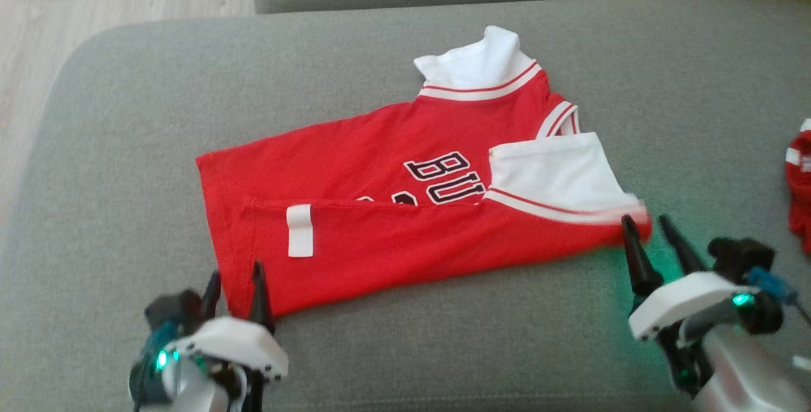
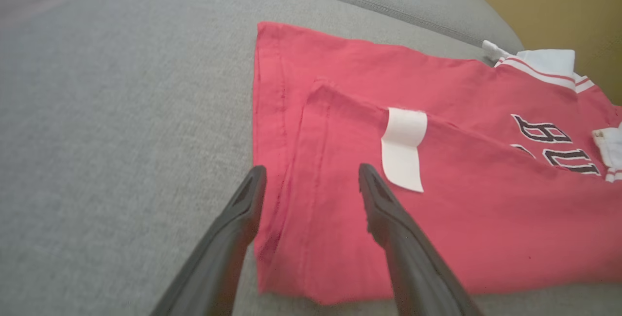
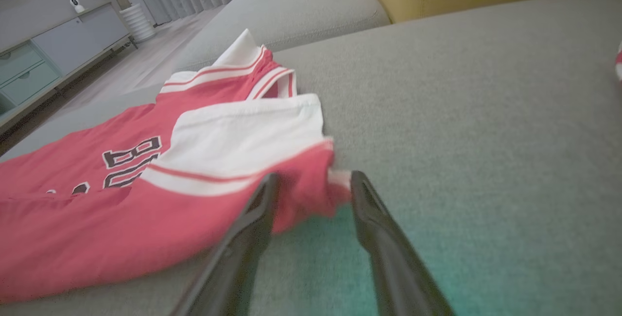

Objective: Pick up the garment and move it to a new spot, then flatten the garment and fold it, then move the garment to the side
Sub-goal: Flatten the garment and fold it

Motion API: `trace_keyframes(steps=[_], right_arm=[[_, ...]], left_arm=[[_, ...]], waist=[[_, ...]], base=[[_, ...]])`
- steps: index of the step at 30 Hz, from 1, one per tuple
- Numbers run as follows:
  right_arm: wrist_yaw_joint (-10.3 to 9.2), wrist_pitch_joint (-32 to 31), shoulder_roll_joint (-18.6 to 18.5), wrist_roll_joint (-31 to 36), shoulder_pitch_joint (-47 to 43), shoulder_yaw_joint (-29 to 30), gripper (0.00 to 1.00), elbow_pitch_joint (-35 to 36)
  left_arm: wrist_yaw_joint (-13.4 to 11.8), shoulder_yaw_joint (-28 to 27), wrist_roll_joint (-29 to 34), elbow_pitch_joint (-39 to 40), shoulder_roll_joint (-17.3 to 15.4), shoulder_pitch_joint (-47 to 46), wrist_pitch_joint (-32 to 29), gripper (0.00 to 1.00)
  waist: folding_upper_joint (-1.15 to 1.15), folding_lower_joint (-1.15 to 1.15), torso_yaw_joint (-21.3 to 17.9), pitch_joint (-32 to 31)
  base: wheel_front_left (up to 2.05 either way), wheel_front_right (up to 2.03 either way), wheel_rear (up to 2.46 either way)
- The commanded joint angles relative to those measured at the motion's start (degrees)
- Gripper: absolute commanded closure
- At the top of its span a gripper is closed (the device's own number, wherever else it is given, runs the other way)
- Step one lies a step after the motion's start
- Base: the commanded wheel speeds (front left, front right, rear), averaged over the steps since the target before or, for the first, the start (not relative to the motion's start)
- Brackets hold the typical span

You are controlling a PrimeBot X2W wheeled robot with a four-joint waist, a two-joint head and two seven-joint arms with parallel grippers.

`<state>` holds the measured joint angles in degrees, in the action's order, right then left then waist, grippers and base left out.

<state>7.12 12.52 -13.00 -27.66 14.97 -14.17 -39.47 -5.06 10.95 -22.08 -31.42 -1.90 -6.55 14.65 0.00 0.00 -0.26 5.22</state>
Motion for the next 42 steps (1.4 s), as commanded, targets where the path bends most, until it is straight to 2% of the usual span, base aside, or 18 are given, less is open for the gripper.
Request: trace_keyframes(steps=[1, 4, 8, 13, 19, 26, 33, 34, 35, 36, 37, 38, 42], right_arm=[[0.36, 0.4, -1.0, 0.2, 2.3, -0.6, 0.00, 1.8], [0.36, 0.6, -1.5, 1.5, 4.5, 0.6, 0.00, 3.2], [0.36, -0.4, -1.5, 2.9, 8.7, 0.6, 0.00, 5.2], [0.36, -2.0, -0.9, 3.8, 14.6, -1.7, 0.00, 7.4], [0.36, -2.8, -0.7, 3.3, 20.1, -4.8, 0.00, 8.5], [0.36, -2.3, -1.6, 2.4, 23.2, -6.4, 0.00, 8.1], [0.36, -2.2, -2.4, 2.0, 25.6, -7.5, 0.00, 7.0], [0.36, -2.4, -2.5, 2.0, 26.1, -7.7, 0.00, 6.9], [0.36, -2.5, -2.6, 2.0, 26.7, -7.9, 0.00, 6.8], [0.36, -2.7, -2.8, 2.0, 27.3, -8.0, 0.00, 6.7], [0.36, -2.8, -2.9, 2.0, 27.9, -8.1, 0.00, 6.5], [0.36, -3.0, -3.1, 2.0, 28.6, -8.3, 0.00, 6.3], [0.36, -4.0, -3.9, 2.1, 31.6, -8.5, 0.00, 5.0]], left_arm=[[-0.1, -1.3, 1.0, 1.6, -1.0, -3.8, 0.3, 0.00], [-0.2, -2.2, 4.1, 1.2, -1.3, -8.2, 0.3, 0.00], [0.9, -2.3, 6.7, -2.5, -4.1, -16.8, 0.2, 0.00], [3.8, -1.1, 8.1, -9.4, -8.6, -27.4, -5.2, 0.00], [7.6, 0.2, 8.2, -16.0, -12.2, -33.9, -12.1, 0.00], [9.7, 0.5, 6.8, -20.9, -13.7, -36.6, -15.0, 0.00], [11.4, 0.9, 4.2, -24.1, -12.2, -37.0, -15.9, 0.00], [11.5, 1.2, 4.1, -24.4, -12.1, -37.3, -15.9, 0.21], [11.6, 1.5, 4.1, -24.7, -12.0, -37.5, -15.7, 0.59], [11.7, 1.7, 4.0, -24.9, -11.9, -37.8, -15.5, 0.73], [11.8, 2.0, 4.0, -25.1, -11.7, -38.1, -15.5, 0.95], [11.9, 2.4, 3.9, -25.4, -11.6, -38.4, -15.4, 1.00], [12.3, 3.7, 3.3, -26.1, -11.1, -39.7, -14.9, 1.00]], waist=[[0.00, 0.00, 0.2, 0.4], [0.00, 0.00, 0.6, 1.8], [0.00, 0.00, 0.6, 4.2], [0.00, 0.00, -0.2, 7.7], [0.00, 0.00, -1.4, 11.1], [0.00, 0.00, -1.3, 12.9], [0.00, 0.00, -0.6, 14.0], [0.00, 0.00, -0.5, 14.2], [0.00, 0.00, -0.3, 14.5], [0.00, 0.00, -0.2, 14.8], [0.00, 0.00, 0.0, 15.0], [0.00, 0.00, 0.2, 15.3], [0.00, 0.00, 1.1, 16.3]], base=[[0.00, 0.00, 0.00], [0.00, 0.00, 0.00], [0.00, 0.00, 0.00], [0.00, 0.00, 0.00], [0.00, 0.00, 0.00], [0.00, 0.00, 0.00], [0.00, 0.00, 0.00], [0.00, 0.00, 0.00], [0.00, 0.00, 0.00], [0.00, 0.00, 0.00], [0.00, 0.00, 0.00], [0.00, 0.00, 0.00], [0.00, 0.00, 0.00]])
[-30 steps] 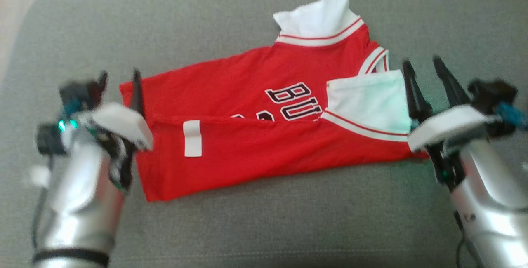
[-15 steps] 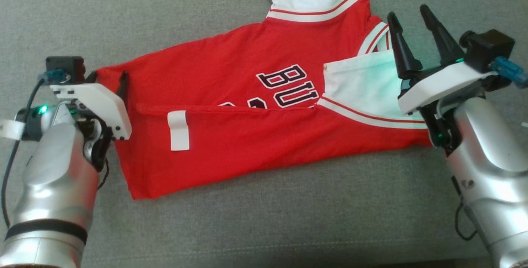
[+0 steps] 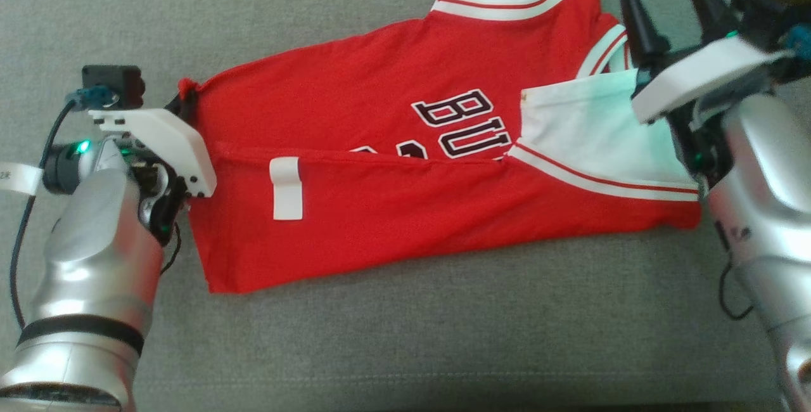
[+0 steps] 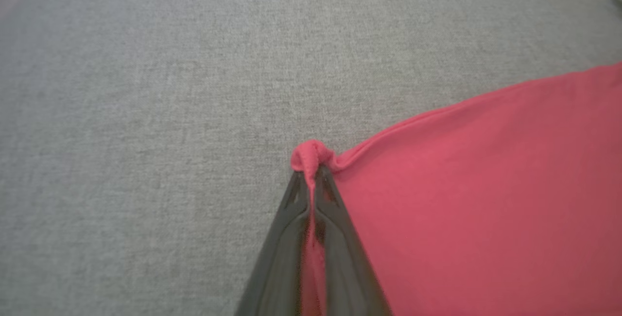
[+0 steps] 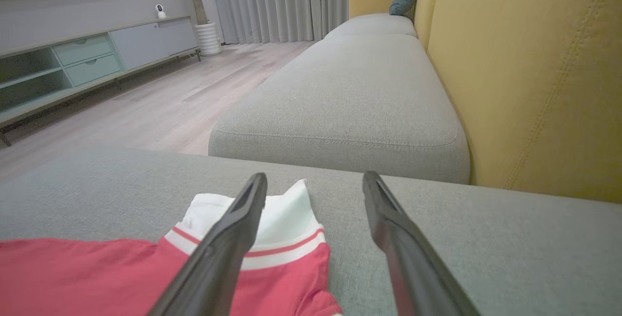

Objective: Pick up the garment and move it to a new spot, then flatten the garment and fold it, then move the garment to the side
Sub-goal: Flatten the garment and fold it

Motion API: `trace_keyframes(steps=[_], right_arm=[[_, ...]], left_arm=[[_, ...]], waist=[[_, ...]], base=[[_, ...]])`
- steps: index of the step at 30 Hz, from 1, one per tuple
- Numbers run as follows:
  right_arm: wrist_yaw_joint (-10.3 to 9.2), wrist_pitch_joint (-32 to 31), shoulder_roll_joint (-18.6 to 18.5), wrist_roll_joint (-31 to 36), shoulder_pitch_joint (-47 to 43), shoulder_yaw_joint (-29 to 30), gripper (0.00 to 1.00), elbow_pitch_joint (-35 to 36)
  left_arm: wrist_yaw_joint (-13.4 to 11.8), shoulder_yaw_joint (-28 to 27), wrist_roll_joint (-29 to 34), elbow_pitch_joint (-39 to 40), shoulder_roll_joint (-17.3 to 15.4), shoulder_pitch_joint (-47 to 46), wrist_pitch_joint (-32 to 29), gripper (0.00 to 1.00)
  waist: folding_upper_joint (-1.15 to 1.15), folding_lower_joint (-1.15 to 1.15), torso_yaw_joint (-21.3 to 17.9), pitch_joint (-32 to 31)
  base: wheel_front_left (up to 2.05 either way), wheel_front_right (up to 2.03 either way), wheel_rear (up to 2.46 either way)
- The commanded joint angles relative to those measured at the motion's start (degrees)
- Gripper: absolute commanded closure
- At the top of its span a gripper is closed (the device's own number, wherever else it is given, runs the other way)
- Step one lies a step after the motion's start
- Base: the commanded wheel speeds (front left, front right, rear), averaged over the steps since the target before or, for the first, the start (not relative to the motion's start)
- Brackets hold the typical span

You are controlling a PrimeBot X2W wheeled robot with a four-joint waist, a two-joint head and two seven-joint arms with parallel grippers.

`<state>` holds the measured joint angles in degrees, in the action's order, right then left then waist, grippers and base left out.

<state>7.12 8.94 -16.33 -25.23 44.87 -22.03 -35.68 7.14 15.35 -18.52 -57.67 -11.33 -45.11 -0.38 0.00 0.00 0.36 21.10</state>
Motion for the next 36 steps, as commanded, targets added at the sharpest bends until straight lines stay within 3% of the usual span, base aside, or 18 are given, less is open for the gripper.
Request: trace_keyframes(steps=[1, 15, 27, 28, 29, 30, 31, 36], right_arm=[[0.36, -0.4, -0.5, -0.4, 1.7, -0.6, 0.00, 1.2], [0.36, -12.4, -1.9, 0.3, 16.4, -2.3, 0.00, -12.0], [0.36, -19.7, -2.9, 1.4, 25.6, -1.7, 0.00, -24.8], [0.36, -20.2, -3.1, 1.9, 26.1, -1.9, 0.04, -25.8], [0.36, -20.5, -3.3, 2.5, 26.6, -2.1, 0.18, -26.8], [0.36, -20.5, -3.5, 2.9, 27.1, -2.0, 0.55, -27.5], [0.36, -20.4, -3.7, 4.0, 28.0, -2.4, 1.00, -29.0], [0.36, -17.4, -4.0, 5.6, 30.1, -2.0, 1.00, -31.0]], left_arm=[[0.1, -0.7, -0.2, 0.2, -1.6, -1.1, 0.2, 1.00], [0.0, 3.9, 1.4, 2.9, 1.9, -6.8, 11.5, 1.00], [0.0, 6.6, 1.9, 4.0, 6.2, -10.0, 14.8, 1.00], [0.0, 6.9, 1.8, 4.0, 6.4, -10.1, 14.9, 1.00], [0.0, 7.1, 1.8, 3.9, 6.7, -10.2, 15.0, 1.00], [0.0, 7.3, 1.7, 3.8, 6.9, -10.3, 15.0, 1.00], [0.0, 7.7, 1.6, 3.6, 7.2, -10.5, 15.1, 1.00], [0.1, 8.1, 1.1, 3.1, 7.6, -11.0, 15.3, 1.00]], waist=[[0.00, 0.00, 0.5, 0.4], [0.00, 0.00, 7.8, 4.2], [0.00, 0.00, 14.0, 7.5], [0.00, 0.00, 14.2, 7.6], [0.00, 0.00, 14.5, 7.7], [0.00, 0.00, 14.7, 7.8], [0.00, 0.00, 14.9, 7.9], [0.00, 0.00, 15.1, 8.1]], base=[[0.00, 0.00, 0.00], [0.00, 0.00, 0.00], [0.00, 0.00, 0.00], [0.00, 0.00, 0.00], [0.00, 0.00, 0.00], [0.00, 0.00, 0.00], [0.00, 0.00, 0.00], [0.00, 0.00, 0.00]])
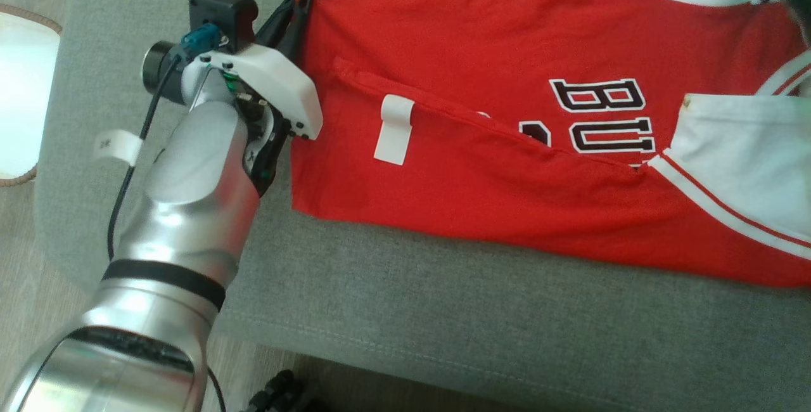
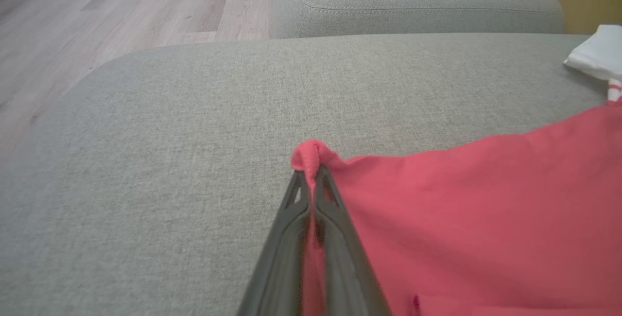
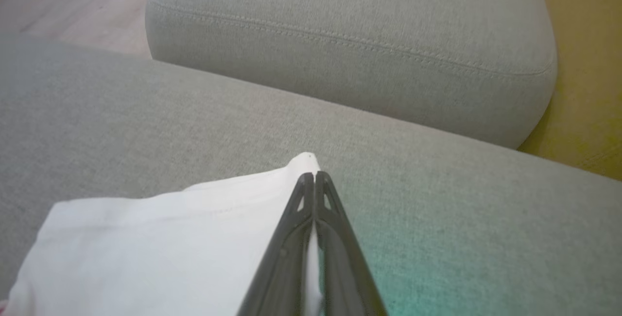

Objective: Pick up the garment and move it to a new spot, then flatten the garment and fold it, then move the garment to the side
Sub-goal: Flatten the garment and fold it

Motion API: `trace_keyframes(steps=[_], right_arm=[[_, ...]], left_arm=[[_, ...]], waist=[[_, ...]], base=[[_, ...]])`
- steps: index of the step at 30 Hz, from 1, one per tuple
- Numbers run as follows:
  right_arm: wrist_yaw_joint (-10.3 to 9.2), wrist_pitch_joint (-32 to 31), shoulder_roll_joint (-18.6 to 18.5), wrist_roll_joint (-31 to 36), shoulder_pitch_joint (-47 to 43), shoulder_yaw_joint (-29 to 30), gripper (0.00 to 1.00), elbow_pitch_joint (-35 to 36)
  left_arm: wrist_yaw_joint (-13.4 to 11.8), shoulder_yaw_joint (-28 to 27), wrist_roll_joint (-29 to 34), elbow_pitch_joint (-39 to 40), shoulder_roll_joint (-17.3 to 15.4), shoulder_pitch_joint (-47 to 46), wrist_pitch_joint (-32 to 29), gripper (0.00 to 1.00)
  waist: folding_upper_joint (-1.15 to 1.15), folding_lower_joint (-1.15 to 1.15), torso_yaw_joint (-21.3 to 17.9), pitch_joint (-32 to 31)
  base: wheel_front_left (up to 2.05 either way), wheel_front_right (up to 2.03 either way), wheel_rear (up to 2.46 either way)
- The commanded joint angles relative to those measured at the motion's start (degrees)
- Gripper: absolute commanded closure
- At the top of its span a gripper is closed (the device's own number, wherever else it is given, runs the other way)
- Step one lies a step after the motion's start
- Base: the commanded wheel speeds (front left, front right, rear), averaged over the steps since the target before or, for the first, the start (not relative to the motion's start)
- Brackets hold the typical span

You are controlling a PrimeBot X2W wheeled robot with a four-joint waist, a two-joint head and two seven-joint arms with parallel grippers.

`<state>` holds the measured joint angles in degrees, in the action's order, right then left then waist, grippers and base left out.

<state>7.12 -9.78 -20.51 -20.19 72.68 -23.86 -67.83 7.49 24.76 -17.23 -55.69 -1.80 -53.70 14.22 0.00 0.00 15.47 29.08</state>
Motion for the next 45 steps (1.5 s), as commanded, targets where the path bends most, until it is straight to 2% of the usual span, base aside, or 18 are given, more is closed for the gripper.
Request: trace_keyframes(steps=[1, 9, 15, 20, 25, 35, 39, 42, 43, 44, 45], right_arm=[[0.36, 2.3, 0.1, 0.9, 2.7, 0.1, 1.00, 0.8], [0.36, 11.9, -0.3, 2.3, 4.6, 3.4, 1.00, -1.5], [0.36, 20.4, -0.2, 3.7, 5.4, 5.9, 1.00, -2.8], [0.36, 23.9, 2.5, 1.8, 3.5, 7.5, 1.00, -1.5], [0.36, 24.7, 4.2, -3.2, -4.1, 6.6, 1.00, 6.5], [0.36, 24.8, 2.4, -13.4, -29.2, 4.5, 1.00, 31.1], [0.36, 24.8, 3.1, -15.8, -37.1, 3.3, 1.00, 35.0], [0.36, 24.7, 3.8, -17.2, -41.0, 2.2, 1.00, 34.5], [0.36, 24.5, 4.0, -17.7, -41.9, 2.0, 1.00, 33.9], [0.36, 24.2, 4.1, -17.9, -42.5, 1.9, 0.91, 33.0], [0.36, 24.0, 4.2, -18.2, -42.9, 1.9, 0.50, 32.2]], left_arm=[[-0.3, -1.4, -0.2, 1.1, -1.9, -2.6, 0.7, 1.00], [-2.1, -3.4, -0.1, 4.8, -2.8, -3.1, 0.8, 1.00], [-3.6, -5.3, 0.9, 8.3, -4.0, -3.2, 0.8, 1.00], [-4.1, -6.6, 2.0, 9.3, -5.1, -2.2, 0.8, 1.00], [-4.5, -7.7, 2.6, 9.1, -6.1, 2.1, 0.8, 1.00], [-5.3, -11.3, 3.3, 10.2, -8.8, 12.9, 0.8, 1.00], [-5.9, -12.2, 4.0, 10.6, -8.8, 16.9, 0.8, 1.00], [-6.5, -13.0, 4.3, 10.5, -8.3, 19.6, 0.8, 1.00], [-7.1, -13.4, 4.5, 10.8, -8.0, 20.5, 0.8, 0.76], [-7.5, -13.7, 4.8, 11.4, -7.7, 21.4, 0.8, 0.34], [-8.0, -14.0, 5.0, 12.1, -7.3, 22.3, 0.8, 0.00]], waist=[[0.00, 0.00, -0.1, 0.2], [0.00, 0.00, -1.2, 0.5], [0.00, 0.00, -3.5, 0.0], [0.00, 0.00, -6.4, -1.5], [0.00, 0.00, -9.6, -3.9], [0.00, 0.00, -15.6, -9.4], [0.00, 0.00, -16.7, -10.9], [0.00, 0.00, -16.9, -12.0], [0.00, 0.00, -16.8, -12.3], [0.00, 0.00, -16.6, -12.5], [0.00, 0.00, -16.4, -12.8]], base=[[0.00, 0.00, 0.00], [0.00, 0.00, 0.00], [0.00, 0.00, 0.00], [0.00, 0.00, 0.00], [0.00, 0.00, 0.00], [0.00, 0.00, 0.00], [0.00, 0.00, 0.00], [0.00, 0.00, 0.00], [0.00, 0.00, 0.00], [0.00, 0.00, 0.00], [0.00, 0.00, 0.00]])
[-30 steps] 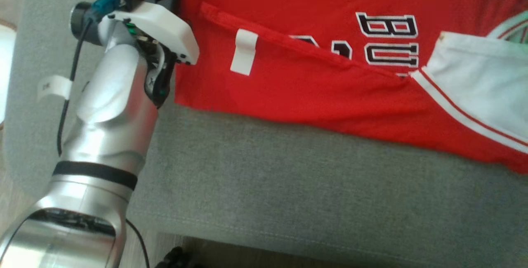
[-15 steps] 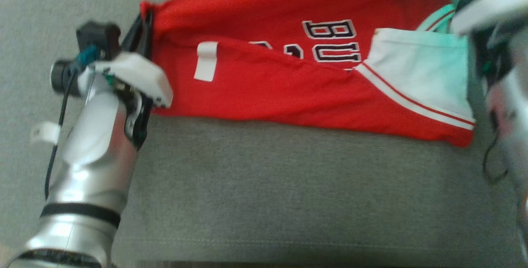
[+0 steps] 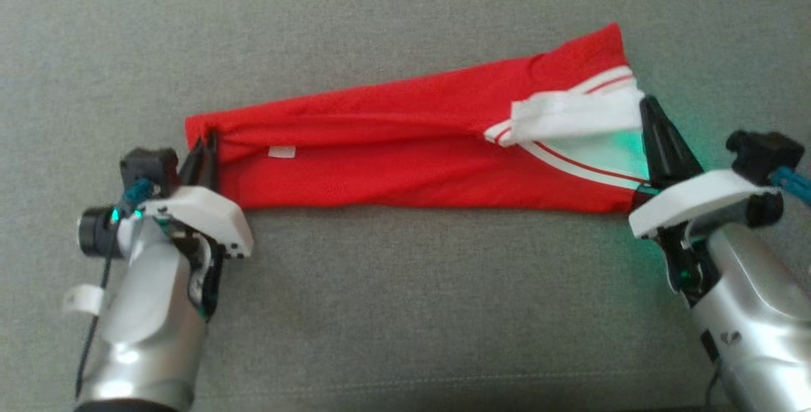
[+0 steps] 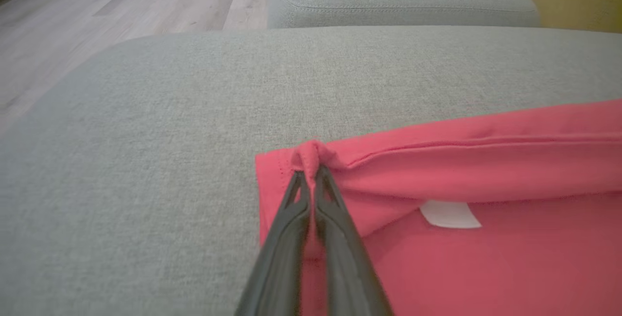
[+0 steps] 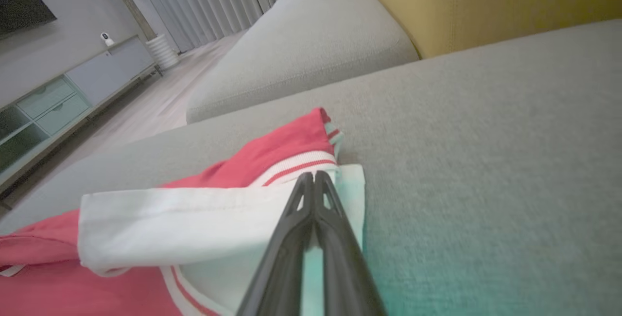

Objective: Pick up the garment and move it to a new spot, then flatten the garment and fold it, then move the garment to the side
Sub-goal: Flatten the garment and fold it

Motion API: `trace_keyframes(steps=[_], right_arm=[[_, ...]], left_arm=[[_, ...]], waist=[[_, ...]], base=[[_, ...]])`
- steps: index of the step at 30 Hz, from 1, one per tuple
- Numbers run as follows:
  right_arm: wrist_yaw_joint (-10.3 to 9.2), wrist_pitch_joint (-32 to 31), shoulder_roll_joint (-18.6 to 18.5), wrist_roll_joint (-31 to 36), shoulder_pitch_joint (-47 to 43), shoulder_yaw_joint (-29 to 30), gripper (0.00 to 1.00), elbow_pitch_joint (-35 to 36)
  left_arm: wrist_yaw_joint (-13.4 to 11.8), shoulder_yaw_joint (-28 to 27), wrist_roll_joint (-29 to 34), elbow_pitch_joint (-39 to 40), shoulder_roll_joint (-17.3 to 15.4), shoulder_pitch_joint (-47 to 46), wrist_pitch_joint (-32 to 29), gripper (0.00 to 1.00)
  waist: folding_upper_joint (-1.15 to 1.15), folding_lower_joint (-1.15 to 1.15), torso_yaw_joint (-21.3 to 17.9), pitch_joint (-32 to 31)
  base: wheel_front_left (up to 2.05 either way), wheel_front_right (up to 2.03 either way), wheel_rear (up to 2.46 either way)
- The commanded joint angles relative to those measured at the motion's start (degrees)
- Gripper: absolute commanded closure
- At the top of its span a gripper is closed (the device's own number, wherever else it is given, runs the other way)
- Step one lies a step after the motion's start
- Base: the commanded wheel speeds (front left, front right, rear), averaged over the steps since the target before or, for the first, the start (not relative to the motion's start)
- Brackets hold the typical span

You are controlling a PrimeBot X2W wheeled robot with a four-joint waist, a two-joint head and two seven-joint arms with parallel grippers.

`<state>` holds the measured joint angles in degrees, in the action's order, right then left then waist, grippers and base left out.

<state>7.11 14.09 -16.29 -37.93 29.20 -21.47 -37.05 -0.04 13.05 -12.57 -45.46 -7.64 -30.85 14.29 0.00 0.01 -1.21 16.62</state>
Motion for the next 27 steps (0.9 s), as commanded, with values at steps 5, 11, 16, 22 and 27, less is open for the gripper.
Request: trace_keyframes(steps=[5, 11, 16, 22, 27], right_arm=[[0.37, 0.5, 0.8, -1.3, 0.2, 1.4, 0.00, 0.3], [0.37, 0.7, 0.9, 0.7, 0.5, 5.1, 0.00, -3.8], [0.37, 0.1, 2.1, 3.5, 1.4, 8.0, 0.00, -11.7], [0.37, -1.8, 4.5, 3.7, 2.6, 8.7, 0.00, -18.3], [0.37, -4.4, 6.2, 3.1, 2.8, 6.8, 0.63, -21.1]], left_arm=[[-3.2, -5.2, 1.2, 7.6, 0.9, 5.2, 0.7, 0.00], [-4.2, -8.0, 1.3, 14.0, 3.4, 11.7, 0.7, 0.00], [-3.9, -7.8, 1.3, 17.8, 4.6, 15.8, 0.7, 0.00], [-4.2, -5.5, -0.7, 20.7, 4.7, 18.0, 0.7, 0.00], [-4.9, -4.3, -1.4, 21.4, 4.7, 18.5, 0.7, 0.00]], waist=[[0.00, -0.01, 1.9, -1.8], [0.00, -0.01, 4.5, -3.3], [0.00, -0.01, 7.5, -4.2], [0.00, -0.01, 9.5, -4.2], [0.00, -0.01, 9.9, -4.4]], base=[[0.00, 0.00, 0.00], [0.00, 0.00, 0.00], [0.00, 0.00, 0.00], [0.00, 0.00, 0.00], [0.00, 0.00, 0.00]])
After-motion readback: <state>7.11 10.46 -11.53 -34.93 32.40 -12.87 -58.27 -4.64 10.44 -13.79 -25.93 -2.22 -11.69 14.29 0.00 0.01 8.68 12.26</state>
